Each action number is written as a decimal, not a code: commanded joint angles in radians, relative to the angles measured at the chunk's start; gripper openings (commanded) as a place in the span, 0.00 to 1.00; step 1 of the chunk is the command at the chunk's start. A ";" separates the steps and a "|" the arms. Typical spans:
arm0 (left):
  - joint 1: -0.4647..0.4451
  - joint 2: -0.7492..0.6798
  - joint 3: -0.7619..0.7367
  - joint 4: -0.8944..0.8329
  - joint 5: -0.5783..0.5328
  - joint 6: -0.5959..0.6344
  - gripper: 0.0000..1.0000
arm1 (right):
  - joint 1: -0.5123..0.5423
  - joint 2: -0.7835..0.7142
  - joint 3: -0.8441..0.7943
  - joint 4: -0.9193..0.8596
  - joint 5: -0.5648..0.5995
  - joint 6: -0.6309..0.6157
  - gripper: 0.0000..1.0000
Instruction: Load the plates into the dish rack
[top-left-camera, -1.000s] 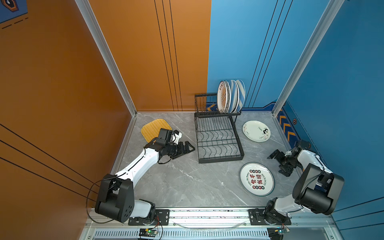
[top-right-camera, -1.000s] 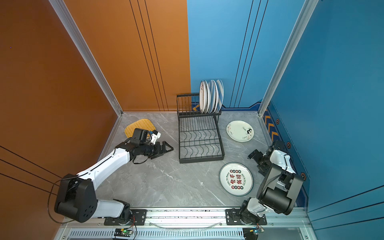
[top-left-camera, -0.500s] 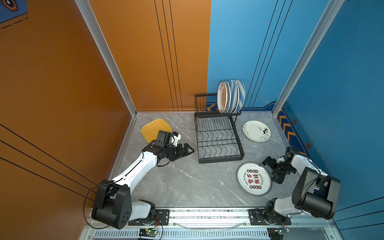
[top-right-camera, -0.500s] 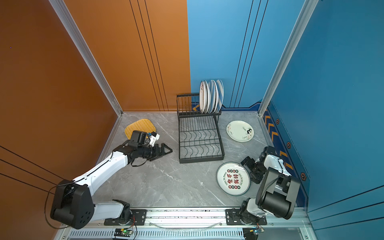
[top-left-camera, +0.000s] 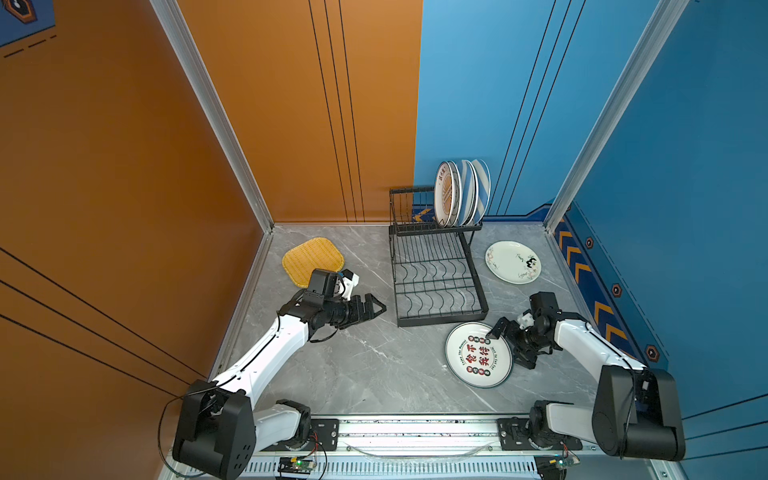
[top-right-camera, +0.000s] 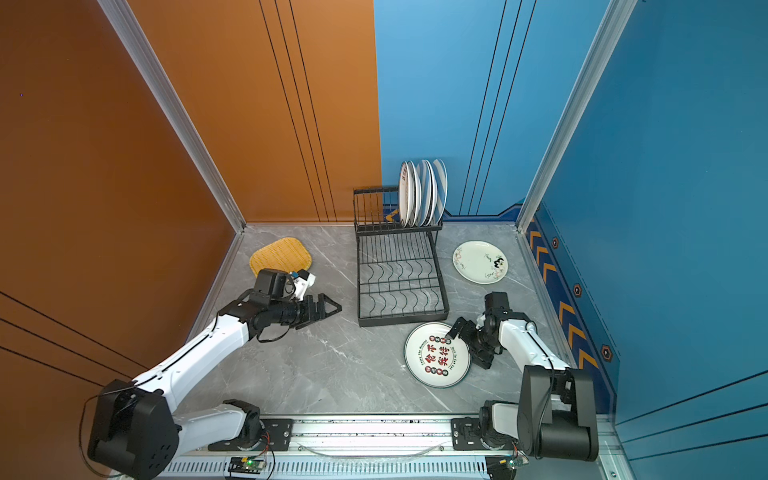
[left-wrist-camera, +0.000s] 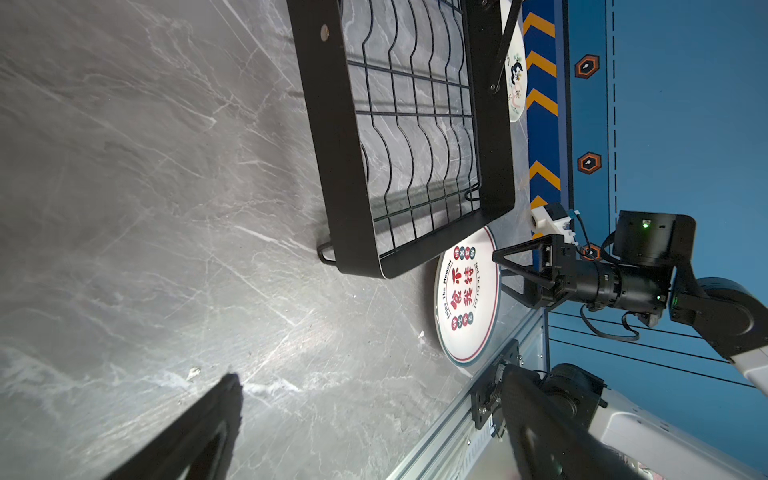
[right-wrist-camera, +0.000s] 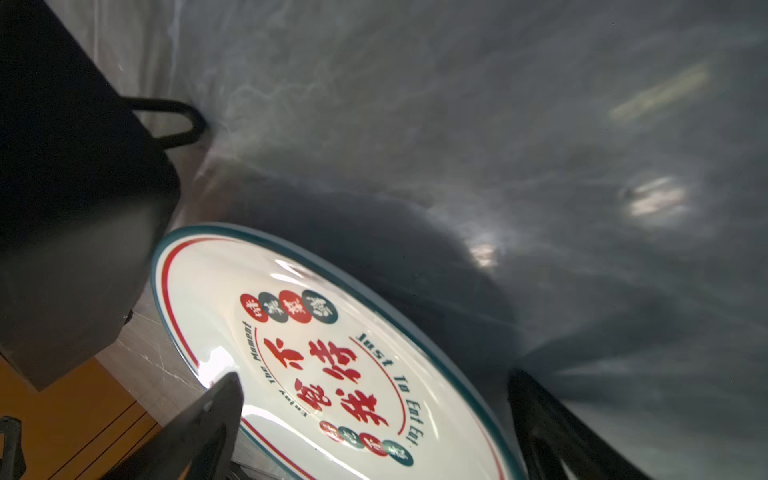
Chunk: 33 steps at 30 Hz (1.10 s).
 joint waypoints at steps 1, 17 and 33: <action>-0.002 -0.035 -0.024 -0.018 0.007 0.008 0.98 | 0.066 0.000 -0.040 0.025 -0.007 0.049 1.00; -0.039 -0.125 -0.080 -0.017 -0.048 -0.037 0.98 | 0.077 0.015 -0.071 0.070 -0.070 -0.027 1.00; -0.050 -0.122 -0.077 -0.018 -0.073 -0.049 0.98 | 0.332 0.207 0.015 0.146 -0.207 -0.094 0.97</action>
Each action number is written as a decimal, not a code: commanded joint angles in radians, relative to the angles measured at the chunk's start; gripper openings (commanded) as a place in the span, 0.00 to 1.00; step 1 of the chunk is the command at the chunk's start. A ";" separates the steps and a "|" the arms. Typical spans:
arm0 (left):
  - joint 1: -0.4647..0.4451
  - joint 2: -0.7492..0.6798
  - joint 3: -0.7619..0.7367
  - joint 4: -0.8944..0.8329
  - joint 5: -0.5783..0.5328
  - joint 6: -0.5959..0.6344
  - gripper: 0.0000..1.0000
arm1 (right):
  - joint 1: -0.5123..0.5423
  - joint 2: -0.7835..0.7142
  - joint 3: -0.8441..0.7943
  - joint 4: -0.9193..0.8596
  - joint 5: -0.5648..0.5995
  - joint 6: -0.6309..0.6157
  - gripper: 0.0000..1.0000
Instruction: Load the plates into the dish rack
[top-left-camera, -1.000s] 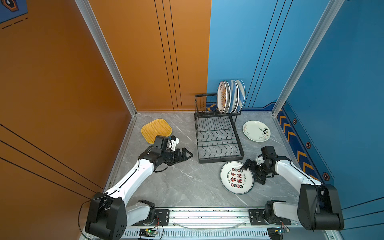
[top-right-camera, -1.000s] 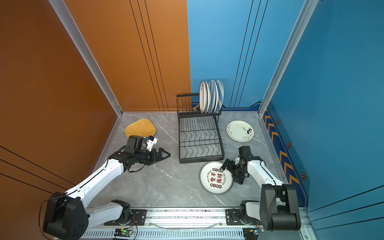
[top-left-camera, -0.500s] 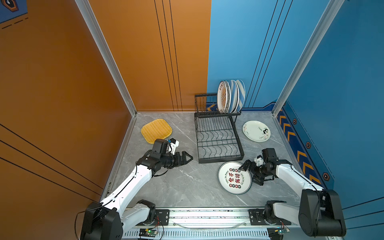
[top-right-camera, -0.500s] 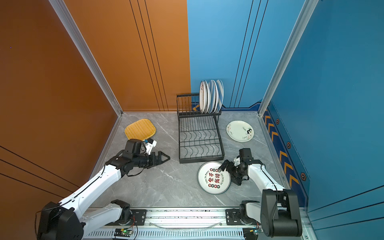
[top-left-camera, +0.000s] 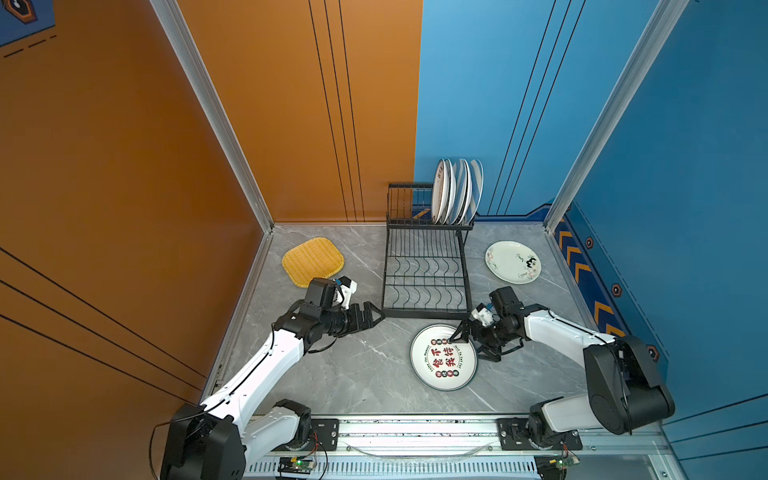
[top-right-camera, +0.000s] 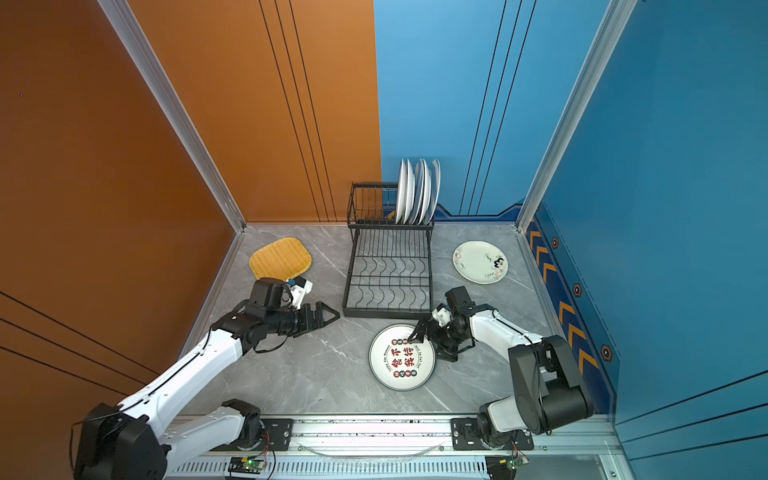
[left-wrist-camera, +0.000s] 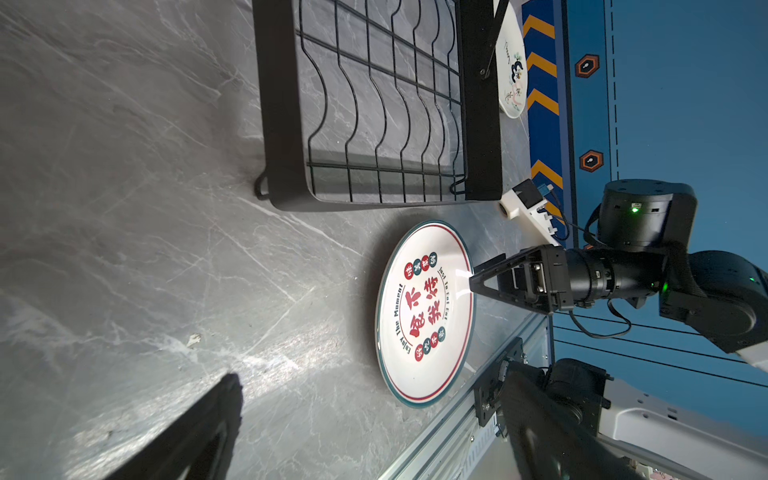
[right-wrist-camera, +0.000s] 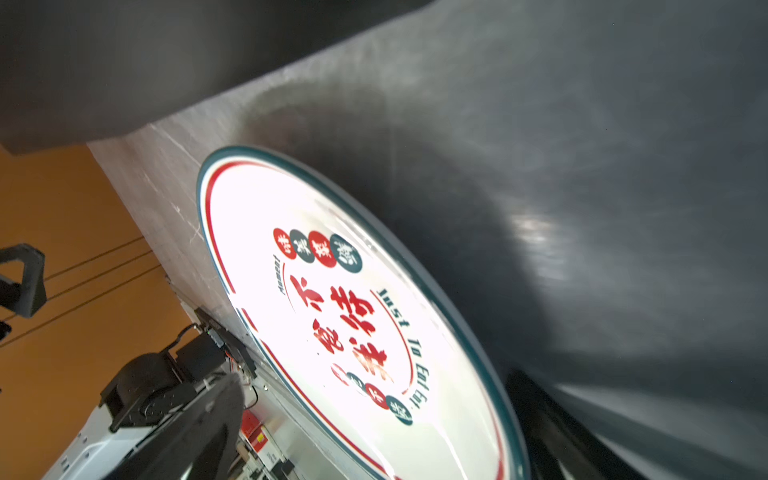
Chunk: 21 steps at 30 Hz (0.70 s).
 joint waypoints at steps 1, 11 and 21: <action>-0.010 -0.009 -0.007 -0.017 -0.026 -0.004 0.98 | -0.005 0.036 -0.053 -0.013 0.025 -0.057 0.95; -0.024 -0.015 -0.009 -0.016 -0.045 -0.017 0.98 | 0.006 -0.077 -0.135 -0.047 0.101 -0.047 0.80; -0.034 -0.013 -0.014 -0.017 -0.052 -0.018 0.98 | 0.027 -0.071 -0.168 0.026 0.129 -0.018 0.53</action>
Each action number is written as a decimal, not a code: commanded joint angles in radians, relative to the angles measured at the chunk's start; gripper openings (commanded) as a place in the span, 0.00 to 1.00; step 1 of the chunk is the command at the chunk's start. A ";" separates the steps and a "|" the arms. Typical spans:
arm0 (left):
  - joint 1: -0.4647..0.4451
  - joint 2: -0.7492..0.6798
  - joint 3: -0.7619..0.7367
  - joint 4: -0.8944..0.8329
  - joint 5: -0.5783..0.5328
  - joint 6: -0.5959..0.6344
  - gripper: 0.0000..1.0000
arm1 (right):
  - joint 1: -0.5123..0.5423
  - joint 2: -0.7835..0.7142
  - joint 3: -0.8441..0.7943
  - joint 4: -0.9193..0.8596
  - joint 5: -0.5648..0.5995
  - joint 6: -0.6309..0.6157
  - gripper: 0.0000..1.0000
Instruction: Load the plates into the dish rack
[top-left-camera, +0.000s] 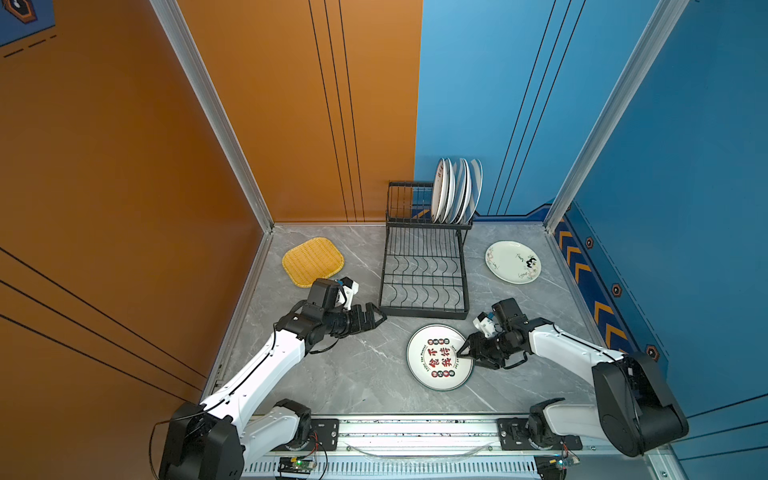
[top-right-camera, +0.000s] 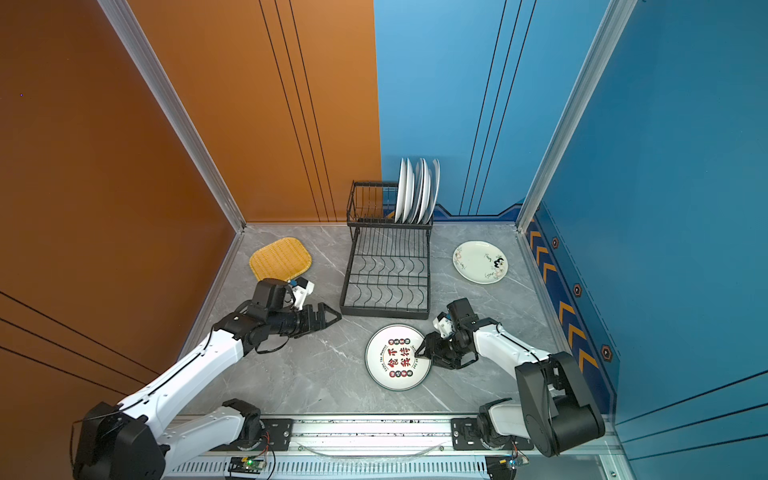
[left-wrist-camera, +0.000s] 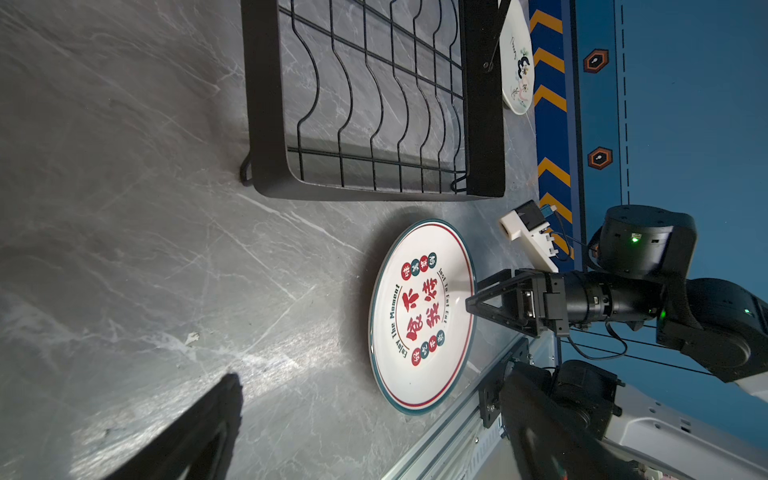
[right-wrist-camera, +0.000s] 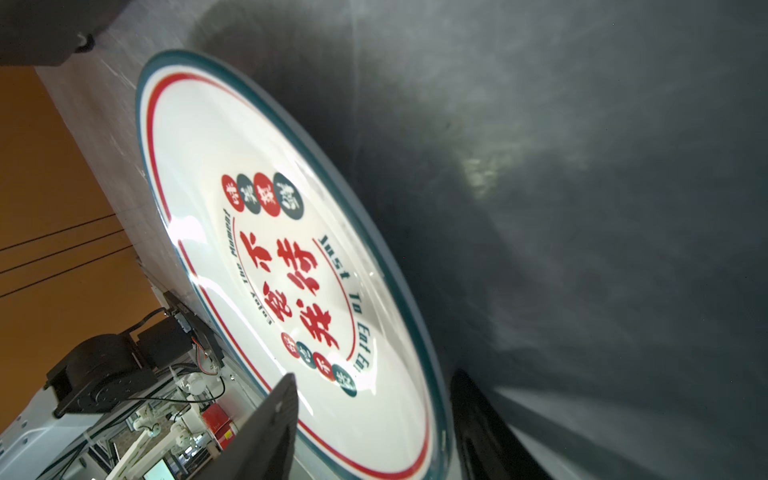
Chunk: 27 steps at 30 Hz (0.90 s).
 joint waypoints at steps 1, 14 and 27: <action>-0.007 -0.014 -0.014 -0.018 -0.020 -0.007 0.98 | 0.023 0.051 -0.033 -0.017 0.088 0.002 0.49; -0.008 -0.032 -0.029 -0.017 -0.020 -0.016 0.98 | 0.114 0.125 0.006 -0.036 0.098 -0.022 0.10; -0.010 -0.030 -0.029 -0.015 0.006 -0.014 0.98 | 0.156 0.033 0.075 -0.099 0.041 -0.021 0.00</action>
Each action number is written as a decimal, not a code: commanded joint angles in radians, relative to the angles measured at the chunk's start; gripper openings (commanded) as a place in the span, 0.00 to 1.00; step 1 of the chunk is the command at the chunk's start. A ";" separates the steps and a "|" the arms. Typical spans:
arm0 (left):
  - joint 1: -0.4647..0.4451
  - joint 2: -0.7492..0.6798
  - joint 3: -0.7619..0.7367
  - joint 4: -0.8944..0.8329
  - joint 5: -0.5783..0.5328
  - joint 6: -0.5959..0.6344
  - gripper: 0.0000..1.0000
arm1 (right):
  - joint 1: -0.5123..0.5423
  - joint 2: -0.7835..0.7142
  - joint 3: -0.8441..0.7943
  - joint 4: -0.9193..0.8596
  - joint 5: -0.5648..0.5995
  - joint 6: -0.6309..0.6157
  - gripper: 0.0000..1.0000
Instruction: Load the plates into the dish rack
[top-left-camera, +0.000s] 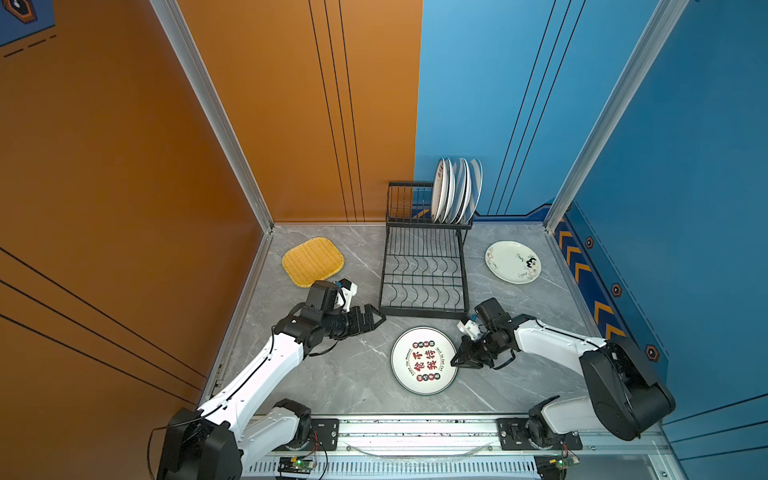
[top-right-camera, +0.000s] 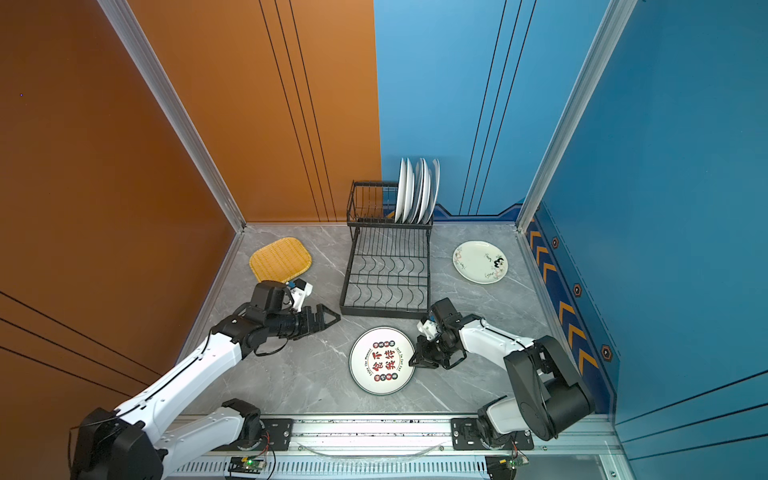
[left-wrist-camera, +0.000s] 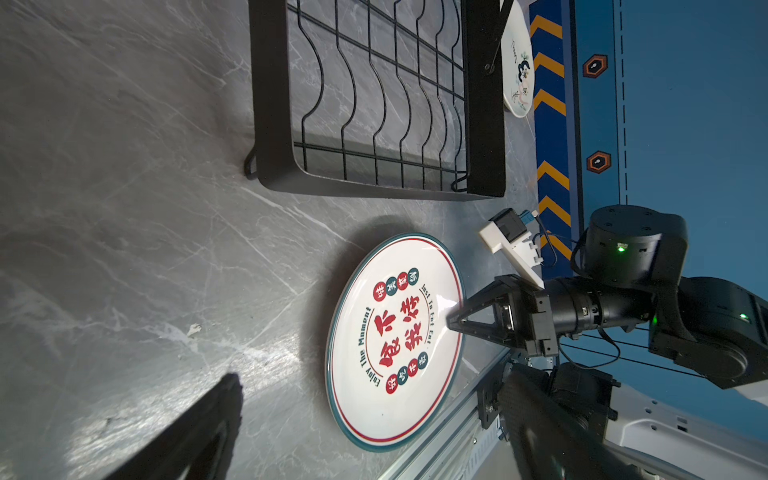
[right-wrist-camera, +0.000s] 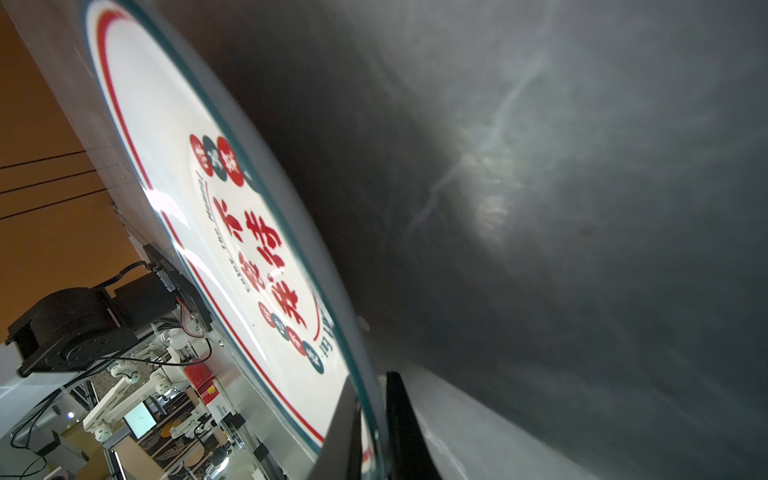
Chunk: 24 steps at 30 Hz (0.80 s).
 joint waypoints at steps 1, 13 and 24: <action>-0.012 0.001 -0.007 -0.013 0.017 0.005 0.98 | 0.011 -0.053 0.029 -0.107 0.057 -0.001 0.00; -0.034 0.063 0.025 0.047 0.085 0.013 0.99 | -0.013 -0.192 0.155 -0.153 -0.022 0.086 0.00; -0.052 0.156 0.068 0.170 0.144 -0.022 0.81 | -0.050 -0.204 0.301 -0.146 -0.076 0.132 0.00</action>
